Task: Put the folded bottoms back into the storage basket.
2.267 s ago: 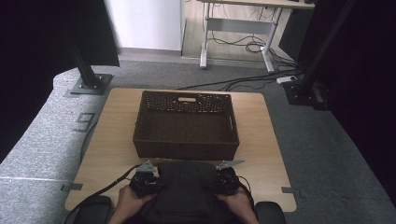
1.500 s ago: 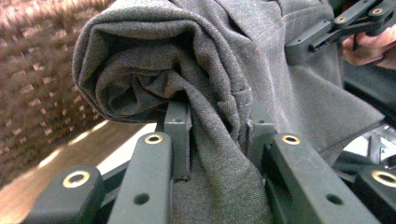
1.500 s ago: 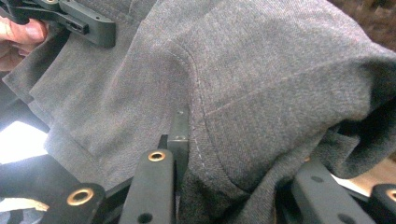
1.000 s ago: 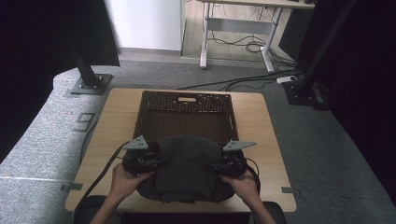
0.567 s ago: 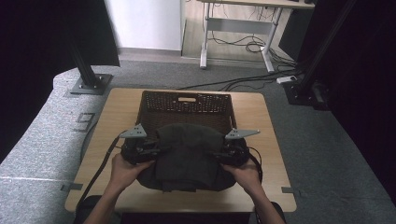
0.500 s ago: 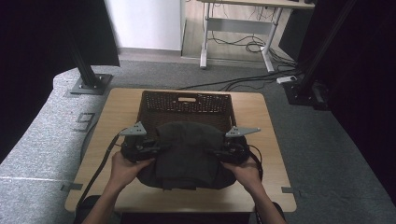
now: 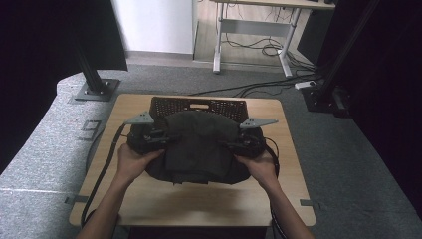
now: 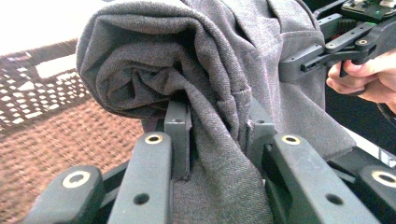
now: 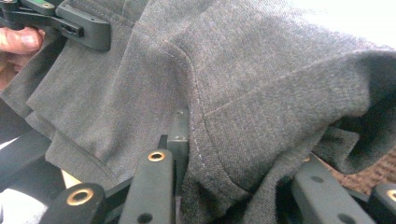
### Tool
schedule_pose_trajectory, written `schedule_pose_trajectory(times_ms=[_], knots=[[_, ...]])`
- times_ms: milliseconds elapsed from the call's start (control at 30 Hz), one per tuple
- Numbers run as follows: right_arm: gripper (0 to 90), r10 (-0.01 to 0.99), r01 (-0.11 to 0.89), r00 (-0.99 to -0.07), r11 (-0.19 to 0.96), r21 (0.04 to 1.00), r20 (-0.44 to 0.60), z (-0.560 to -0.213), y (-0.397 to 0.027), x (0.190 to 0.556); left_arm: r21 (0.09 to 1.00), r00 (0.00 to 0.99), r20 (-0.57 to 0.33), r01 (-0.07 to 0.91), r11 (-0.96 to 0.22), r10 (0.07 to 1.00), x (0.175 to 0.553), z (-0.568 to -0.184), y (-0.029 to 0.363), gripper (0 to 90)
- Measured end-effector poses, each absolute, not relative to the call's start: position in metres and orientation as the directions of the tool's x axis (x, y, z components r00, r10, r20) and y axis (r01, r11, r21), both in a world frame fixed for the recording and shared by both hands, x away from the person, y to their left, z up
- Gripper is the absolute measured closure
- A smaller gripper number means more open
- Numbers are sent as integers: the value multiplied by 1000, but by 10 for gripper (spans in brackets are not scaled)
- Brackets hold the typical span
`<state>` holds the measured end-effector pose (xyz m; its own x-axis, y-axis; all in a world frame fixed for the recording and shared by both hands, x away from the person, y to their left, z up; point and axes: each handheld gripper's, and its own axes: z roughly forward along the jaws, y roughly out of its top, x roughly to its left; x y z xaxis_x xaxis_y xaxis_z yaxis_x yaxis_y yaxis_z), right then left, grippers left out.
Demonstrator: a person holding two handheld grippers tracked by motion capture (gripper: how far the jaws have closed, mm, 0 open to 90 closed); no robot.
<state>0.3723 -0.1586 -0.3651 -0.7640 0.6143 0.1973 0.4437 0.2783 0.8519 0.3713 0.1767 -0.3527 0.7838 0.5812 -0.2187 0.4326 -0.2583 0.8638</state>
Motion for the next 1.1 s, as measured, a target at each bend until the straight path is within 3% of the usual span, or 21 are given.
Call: schedule_pose_trajectory(times_ms=[600,1100], knots=[[668,653,417,-739,249,874,166,-336,-150,420,878,769,-200,415,-237,607,421,-324,180,695],[668,699,411,-706,277,868,111,-343,-142,463,874,753,-212,431,-223,623,471,-344,179,695]])
